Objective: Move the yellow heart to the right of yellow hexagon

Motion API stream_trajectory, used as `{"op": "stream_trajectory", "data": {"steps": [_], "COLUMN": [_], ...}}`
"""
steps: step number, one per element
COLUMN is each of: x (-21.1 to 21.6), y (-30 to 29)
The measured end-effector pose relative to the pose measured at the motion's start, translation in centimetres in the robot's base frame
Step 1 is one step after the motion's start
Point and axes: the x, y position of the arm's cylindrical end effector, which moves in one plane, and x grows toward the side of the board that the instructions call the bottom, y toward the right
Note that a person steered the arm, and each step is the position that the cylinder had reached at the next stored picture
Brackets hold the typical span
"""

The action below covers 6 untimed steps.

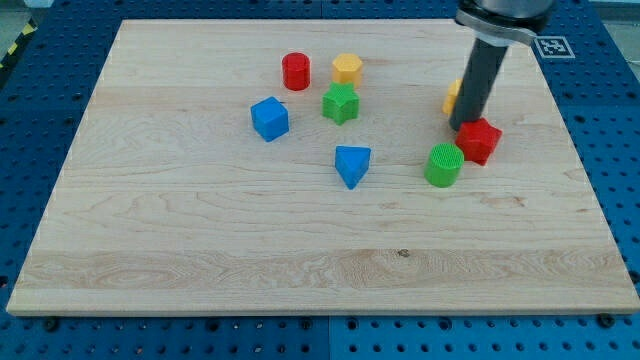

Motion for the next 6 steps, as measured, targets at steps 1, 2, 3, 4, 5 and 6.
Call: {"op": "stream_trajectory", "data": {"steps": [1, 2, 3, 4, 5, 6], "x": [0.3, 0.3, -0.3, -1.6, -1.6, -1.7], "y": [1.6, 1.2, -0.8, -1.9, -1.9, -1.9]}}
